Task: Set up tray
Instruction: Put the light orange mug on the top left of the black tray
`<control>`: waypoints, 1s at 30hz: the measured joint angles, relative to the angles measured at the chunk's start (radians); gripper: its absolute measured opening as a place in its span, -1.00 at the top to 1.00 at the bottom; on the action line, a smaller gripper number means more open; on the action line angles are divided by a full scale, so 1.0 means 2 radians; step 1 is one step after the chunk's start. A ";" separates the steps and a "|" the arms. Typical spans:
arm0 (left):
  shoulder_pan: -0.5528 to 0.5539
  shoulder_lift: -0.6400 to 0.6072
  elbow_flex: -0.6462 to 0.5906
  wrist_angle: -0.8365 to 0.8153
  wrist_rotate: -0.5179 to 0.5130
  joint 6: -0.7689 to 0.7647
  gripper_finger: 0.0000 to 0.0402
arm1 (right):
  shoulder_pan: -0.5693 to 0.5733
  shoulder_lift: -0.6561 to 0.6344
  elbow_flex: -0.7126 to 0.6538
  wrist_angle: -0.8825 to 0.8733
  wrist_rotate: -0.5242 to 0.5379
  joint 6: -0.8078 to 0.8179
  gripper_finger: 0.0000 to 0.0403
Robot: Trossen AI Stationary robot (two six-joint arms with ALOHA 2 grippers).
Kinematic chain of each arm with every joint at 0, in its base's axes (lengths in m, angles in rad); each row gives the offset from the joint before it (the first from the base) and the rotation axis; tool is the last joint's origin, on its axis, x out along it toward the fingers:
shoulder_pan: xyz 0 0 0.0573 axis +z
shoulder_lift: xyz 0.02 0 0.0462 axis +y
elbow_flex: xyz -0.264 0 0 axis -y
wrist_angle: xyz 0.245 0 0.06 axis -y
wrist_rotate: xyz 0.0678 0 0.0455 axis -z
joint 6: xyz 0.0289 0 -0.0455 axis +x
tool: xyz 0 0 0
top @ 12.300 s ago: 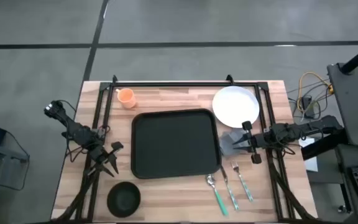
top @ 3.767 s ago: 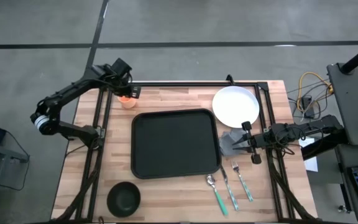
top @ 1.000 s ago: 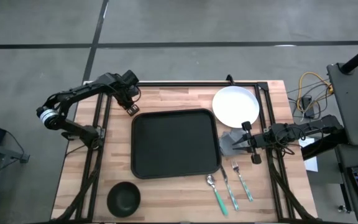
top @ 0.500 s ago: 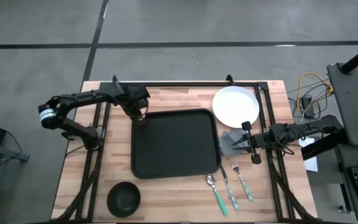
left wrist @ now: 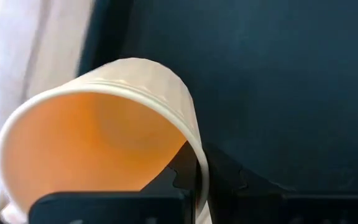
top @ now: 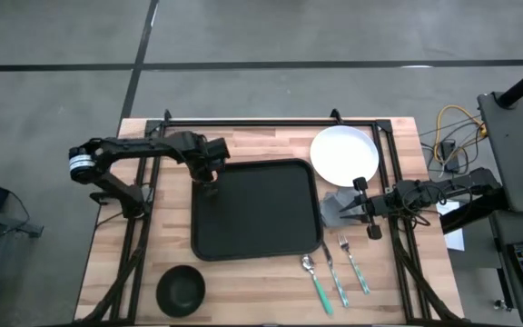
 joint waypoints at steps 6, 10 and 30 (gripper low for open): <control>-0.006 0.032 0.006 0.006 -0.001 0.003 1.00 | 0.000 0.000 0.000 0.000 0.000 0.000 0.66; -0.006 0.034 0.010 0.005 -0.001 0.003 1.00 | 0.000 0.000 0.000 0.000 0.000 0.000 0.66; -0.006 0.030 0.012 0.007 0.001 0.002 0.69 | 0.000 0.000 0.000 0.000 0.000 0.000 0.66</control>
